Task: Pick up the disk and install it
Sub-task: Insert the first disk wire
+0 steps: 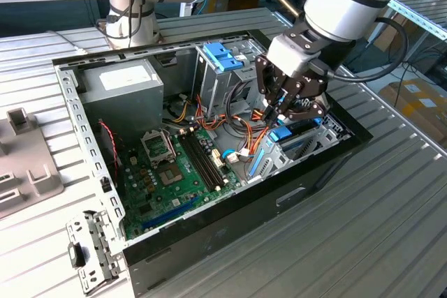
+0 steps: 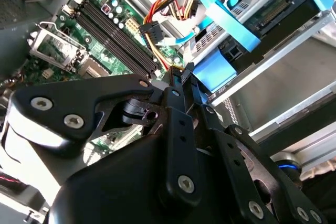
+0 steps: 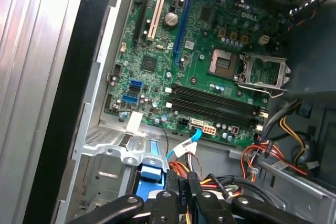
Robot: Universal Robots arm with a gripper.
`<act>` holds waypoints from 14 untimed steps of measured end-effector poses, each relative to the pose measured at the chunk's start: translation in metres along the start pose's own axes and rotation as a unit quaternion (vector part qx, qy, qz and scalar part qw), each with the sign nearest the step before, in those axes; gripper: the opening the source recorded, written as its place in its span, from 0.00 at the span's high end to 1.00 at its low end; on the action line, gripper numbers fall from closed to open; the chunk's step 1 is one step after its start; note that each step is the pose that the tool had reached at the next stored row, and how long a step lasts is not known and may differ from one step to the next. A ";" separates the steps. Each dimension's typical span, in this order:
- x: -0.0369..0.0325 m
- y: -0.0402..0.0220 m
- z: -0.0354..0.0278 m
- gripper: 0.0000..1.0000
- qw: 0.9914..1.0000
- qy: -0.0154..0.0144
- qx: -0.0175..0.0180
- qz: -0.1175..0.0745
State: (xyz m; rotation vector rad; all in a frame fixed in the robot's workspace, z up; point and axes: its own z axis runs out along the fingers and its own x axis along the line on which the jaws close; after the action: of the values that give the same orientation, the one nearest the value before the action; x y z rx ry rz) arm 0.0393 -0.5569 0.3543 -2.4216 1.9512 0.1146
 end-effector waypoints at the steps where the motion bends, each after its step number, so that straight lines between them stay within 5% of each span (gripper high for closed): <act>1: 0.0000 0.0000 0.0001 0.81 1.000 0.000 0.000 0.006; 4: 0.0000 0.0000 0.0005 0.81 1.000 -0.001 0.002 0.029; 14: 0.0006 -0.0025 0.0008 0.81 0.998 -0.001 0.005 0.063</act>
State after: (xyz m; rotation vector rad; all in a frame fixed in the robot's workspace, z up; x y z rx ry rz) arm 0.0418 -0.5568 0.3533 -2.2904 2.0972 0.1112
